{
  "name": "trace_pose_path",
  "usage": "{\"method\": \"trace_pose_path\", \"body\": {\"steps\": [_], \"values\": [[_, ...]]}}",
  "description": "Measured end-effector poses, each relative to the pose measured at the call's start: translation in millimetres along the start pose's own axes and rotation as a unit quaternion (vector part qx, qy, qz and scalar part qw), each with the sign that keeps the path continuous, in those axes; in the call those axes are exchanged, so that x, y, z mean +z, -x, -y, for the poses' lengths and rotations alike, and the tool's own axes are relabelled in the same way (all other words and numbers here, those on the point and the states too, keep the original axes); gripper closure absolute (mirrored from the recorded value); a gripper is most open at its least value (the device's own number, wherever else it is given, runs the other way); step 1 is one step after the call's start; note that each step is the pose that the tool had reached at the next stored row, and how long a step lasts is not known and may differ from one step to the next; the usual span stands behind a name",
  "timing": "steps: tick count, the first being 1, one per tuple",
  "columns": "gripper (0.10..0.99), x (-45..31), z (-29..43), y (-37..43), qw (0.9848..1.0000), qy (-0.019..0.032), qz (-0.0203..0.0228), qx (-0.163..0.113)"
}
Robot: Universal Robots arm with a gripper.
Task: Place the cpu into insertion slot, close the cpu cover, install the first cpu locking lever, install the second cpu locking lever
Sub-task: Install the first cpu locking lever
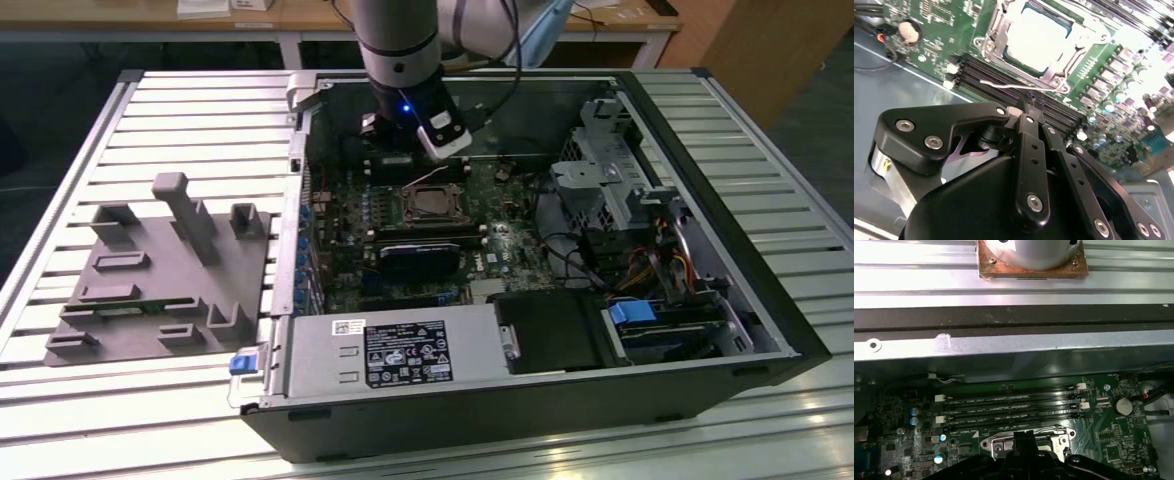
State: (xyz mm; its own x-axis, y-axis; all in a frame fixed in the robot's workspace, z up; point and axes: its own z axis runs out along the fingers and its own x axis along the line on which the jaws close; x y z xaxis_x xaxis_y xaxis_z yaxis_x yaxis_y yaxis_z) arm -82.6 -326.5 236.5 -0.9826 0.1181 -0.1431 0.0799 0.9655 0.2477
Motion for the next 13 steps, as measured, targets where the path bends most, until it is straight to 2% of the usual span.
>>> {"method": "trace_pose_path", "body": {"steps": [6, 8, 9, 13], "values": [[0.984, 2.3, 1.0, -3.9, 0.9996, 0.0017, 0.0268, -0.007], [0.984, 3.5, 1.4, -5.0, 0.9994, 0.0024, 0.0340, -0.008], [0.984, 5.0, 1.8, -5.4, 0.9993, 0.0027, 0.0359, -0.009], [0.984, 11.7, 3.6, -6.5, 0.9993, 0.0027, 0.0360, -0.009]]}}
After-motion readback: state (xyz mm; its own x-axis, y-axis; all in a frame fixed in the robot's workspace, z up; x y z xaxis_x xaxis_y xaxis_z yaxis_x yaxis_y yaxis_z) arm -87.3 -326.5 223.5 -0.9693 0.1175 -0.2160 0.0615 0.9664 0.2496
